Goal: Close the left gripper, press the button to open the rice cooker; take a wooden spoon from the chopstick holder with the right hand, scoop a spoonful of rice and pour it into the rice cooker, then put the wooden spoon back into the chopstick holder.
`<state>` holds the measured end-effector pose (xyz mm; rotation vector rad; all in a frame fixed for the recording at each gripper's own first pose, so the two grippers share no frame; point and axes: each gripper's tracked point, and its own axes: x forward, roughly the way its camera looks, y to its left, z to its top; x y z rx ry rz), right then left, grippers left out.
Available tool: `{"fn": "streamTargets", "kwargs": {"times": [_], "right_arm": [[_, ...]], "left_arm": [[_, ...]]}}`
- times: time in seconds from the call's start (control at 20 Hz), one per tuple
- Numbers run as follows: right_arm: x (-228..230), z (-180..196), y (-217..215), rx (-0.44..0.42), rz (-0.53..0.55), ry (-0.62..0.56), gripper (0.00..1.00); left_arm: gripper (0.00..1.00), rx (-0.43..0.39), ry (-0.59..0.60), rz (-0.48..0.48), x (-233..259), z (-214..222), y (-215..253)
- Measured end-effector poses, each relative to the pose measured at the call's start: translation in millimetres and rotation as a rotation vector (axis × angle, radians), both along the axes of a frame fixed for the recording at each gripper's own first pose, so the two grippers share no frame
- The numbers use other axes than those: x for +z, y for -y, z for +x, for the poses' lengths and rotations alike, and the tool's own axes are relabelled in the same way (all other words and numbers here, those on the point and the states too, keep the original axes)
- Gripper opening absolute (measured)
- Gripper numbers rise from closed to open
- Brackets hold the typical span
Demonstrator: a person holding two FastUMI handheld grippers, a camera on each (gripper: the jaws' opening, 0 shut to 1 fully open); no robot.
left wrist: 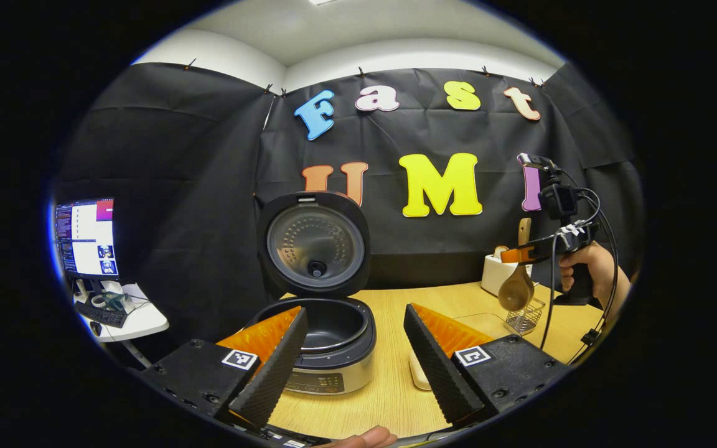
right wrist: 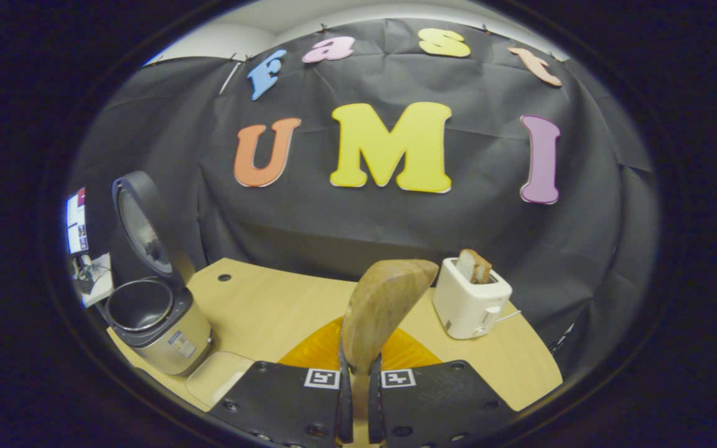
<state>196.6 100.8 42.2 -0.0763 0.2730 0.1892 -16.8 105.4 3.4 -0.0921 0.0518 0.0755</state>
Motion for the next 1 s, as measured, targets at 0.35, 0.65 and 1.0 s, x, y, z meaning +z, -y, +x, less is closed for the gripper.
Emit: {"fn": "streamTargets", "kwargs": {"times": [0.35, 0.65, 1.0], "right_arm": [[-67.0, -11.1, -52.5, -0.004, -0.064, -0.034, 0.10], [-89.8, -13.6, -37.8, -0.128, -0.139, 0.008, 0.10], [-105.4, -29.6, -57.4, -0.185, -0.142, 0.026, 0.09]], "left_arm": [[0.99, 0.015, -0.010, 0.004, -3.8, 1.1, -10.0], [0.99, 0.042, -0.013, -0.034, -6.6, 1.4, -27.5], [0.99, 0.033, -0.015, -0.030, -5.6, 1.2, -24.5]]}}
